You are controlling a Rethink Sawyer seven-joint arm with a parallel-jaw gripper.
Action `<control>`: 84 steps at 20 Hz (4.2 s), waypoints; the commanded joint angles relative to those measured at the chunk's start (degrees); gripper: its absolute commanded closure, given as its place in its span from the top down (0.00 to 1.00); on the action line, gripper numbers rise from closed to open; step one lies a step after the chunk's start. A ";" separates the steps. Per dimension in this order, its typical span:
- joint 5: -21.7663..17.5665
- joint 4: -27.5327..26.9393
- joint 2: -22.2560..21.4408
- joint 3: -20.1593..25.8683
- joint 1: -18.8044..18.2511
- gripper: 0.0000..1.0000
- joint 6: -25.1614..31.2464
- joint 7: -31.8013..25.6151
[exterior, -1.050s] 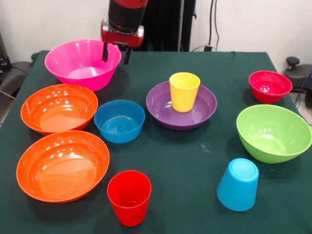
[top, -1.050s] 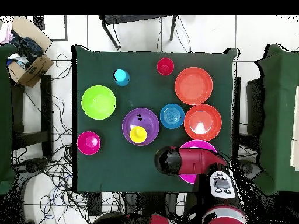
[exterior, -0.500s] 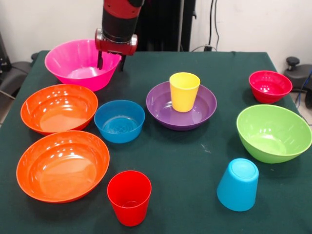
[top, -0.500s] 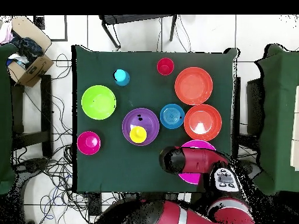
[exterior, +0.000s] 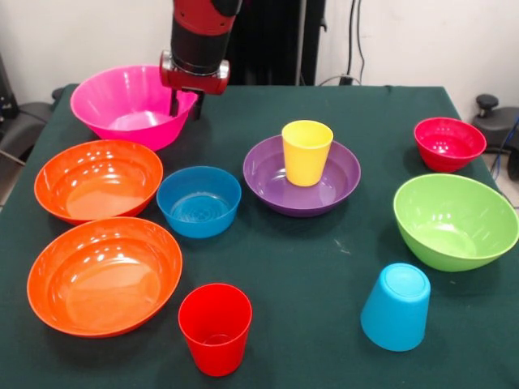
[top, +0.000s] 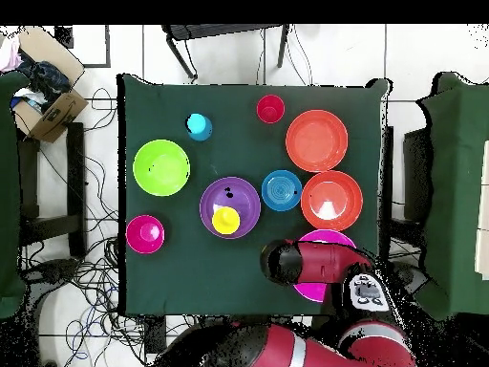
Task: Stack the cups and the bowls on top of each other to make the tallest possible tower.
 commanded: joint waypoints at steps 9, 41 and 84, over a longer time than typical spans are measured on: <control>-2.20 -5.12 0.75 2.35 1.67 0.00 -0.47 3.03; 7.06 -7.88 -11.75 -9.74 24.75 0.00 21.44 12.71; 16.47 -16.78 -3.15 -16.68 41.76 0.00 21.93 34.05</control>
